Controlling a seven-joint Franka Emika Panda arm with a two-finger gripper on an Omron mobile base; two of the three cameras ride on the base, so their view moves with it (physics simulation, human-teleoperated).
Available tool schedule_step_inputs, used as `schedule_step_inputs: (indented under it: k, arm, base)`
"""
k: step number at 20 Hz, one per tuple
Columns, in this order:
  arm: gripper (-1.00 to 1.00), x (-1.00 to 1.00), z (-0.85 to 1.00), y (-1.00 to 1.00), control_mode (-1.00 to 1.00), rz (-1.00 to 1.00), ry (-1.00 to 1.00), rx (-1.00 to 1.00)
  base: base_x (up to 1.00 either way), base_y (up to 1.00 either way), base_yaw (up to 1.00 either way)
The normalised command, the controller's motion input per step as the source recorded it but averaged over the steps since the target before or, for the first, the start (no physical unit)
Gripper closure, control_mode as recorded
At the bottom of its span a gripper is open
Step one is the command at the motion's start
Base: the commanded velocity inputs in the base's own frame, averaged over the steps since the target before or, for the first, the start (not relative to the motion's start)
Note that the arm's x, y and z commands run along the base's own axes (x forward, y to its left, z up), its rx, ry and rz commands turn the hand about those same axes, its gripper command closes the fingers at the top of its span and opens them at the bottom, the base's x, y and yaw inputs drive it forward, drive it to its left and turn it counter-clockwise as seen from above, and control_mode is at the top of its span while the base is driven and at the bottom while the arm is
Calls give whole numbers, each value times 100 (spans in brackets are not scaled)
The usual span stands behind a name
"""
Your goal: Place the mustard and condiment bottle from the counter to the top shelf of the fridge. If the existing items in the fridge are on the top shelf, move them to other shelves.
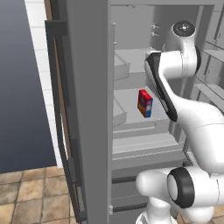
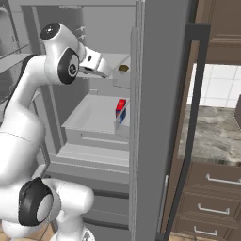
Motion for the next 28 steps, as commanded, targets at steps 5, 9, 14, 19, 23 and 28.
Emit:
schedule_step_inputs:
  k: [5,9,14,19,23,28]
  arm:
    - [-100,66,-6,-35,-100,0,18,0]
    - [-100,64,-17,-55,-100,0,12,3]
    - [-100,66,-27,-25,-100,0,7,11]
    - [-100,64,-24,-1,-100,0,1,6]
    - [-100,67,-23,0,-100,0,0,0]
    - [-100,58,-23,0,-100,0,0,0]
  base:
    - [0,0,0]
    - [0,0,0]
    - [0,0,0]
    - [0,0,0]
    - [0,0,0]
    - [0,0,0]
